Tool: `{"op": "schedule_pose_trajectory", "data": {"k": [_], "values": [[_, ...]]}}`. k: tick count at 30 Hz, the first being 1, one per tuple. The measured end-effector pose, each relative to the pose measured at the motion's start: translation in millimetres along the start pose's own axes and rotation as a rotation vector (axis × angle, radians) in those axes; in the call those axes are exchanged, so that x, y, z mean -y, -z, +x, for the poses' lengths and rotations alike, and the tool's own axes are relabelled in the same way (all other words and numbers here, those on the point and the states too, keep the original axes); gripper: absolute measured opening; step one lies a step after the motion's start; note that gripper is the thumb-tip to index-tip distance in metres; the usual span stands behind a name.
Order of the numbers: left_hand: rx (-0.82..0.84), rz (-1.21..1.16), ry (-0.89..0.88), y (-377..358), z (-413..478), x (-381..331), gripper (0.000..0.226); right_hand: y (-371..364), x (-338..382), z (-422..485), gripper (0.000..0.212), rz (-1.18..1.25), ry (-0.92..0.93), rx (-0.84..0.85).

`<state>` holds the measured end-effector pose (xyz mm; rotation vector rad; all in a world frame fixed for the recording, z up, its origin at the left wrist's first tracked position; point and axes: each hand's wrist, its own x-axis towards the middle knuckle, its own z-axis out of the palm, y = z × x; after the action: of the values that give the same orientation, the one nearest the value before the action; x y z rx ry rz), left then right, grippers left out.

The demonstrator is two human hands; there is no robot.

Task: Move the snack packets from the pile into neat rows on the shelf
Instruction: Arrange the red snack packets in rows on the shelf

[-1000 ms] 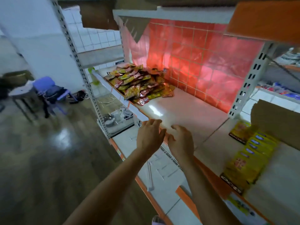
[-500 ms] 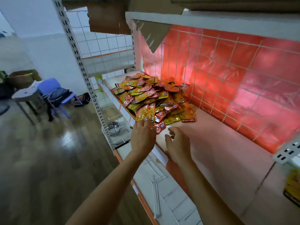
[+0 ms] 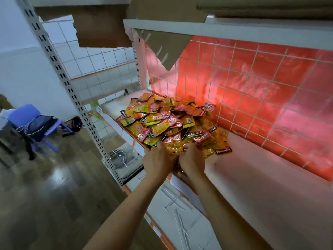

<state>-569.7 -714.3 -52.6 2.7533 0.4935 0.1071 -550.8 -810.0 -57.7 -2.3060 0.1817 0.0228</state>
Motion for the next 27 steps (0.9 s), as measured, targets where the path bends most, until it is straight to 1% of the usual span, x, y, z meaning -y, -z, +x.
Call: {"op": "schedule_pose_trajectory", "data": {"k": [2, 5, 7, 8, 9, 10, 12, 13, 16, 18, 20, 22, 25, 27], "values": [[0.004, -0.028, -0.013, 0.3, 2.1, 3.4, 0.072, -0.8, -1.2, 1.2, 0.021, 0.032, -0.041, 0.003], [-0.005, -0.083, -0.047, 1.5, 1.5, 3.2, 0.091, 4.0, -6.6, -2.4, 0.017, 0.064, -0.039, 0.01], [-0.01, -0.22, -0.092, 0.8, -0.1, -1.6, 0.098, 6.5, -13.0, -7.2, 0.017, 0.125, -0.063, -0.02], [0.006, -0.31, -0.104, -1.1, -0.1, -5.2, 0.096, 8.3, -14.5, -11.0, 0.018, 0.184, -0.089, -0.053], [0.026, -0.386, -0.116, -4.8, 1.3, -9.2, 0.09, 9.6, -17.4, -13.7, 0.019, 0.249, -0.114, -0.099], [0.046, -0.437, -0.136, -8.8, 2.1, -13.4, 0.078, 12.1, -20.3, -16.8, 0.021, 0.292, -0.128, -0.143], [0.065, -0.456, -0.212, -15.9, 2.3, -19.8, 0.047, 20.2, -29.0, -22.1, 0.021, 0.281, -0.144, -0.198], [0.085, -0.472, -0.239, -19.6, 1.0, -22.7, 0.039, 25.7, -33.7, -25.0, 0.021, 0.272, -0.166, -0.22], [0.165, -0.63, -0.303, -22.5, -13.3, -34.2, 0.032, 45.3, -52.8, -34.8, 0.023, 0.289, -0.234, -0.315], [0.187, -0.678, -0.371, -24.6, -23.7, -43.1, 0.03, 57.2, -65.2, -42.9, 0.019, 0.31, -0.275, -0.376], [0.232, -0.715, -0.433, -30.6, -33.4, -53.7, 0.032, 68.6, -76.3, -54.0, 0.015, 0.364, -0.304, -0.426], [0.273, -0.739, -0.474, -37.9, -43.0, -66.2, 0.033, 80.8, -87.1, -66.7, 0.016, 0.404, -0.312, -0.485], [0.307, -0.764, -0.51, -43.9, -61.5, -87.7, 0.026, 102.4, -101.9, -87.2, 0.015, 0.444, -0.345, -0.557], [0.36, -0.759, -0.53, -43.8, -77.4, -103.0, 0.024, 116.1, -113.6, -100.0, 0.013, 0.472, -0.354, -0.598]]}}
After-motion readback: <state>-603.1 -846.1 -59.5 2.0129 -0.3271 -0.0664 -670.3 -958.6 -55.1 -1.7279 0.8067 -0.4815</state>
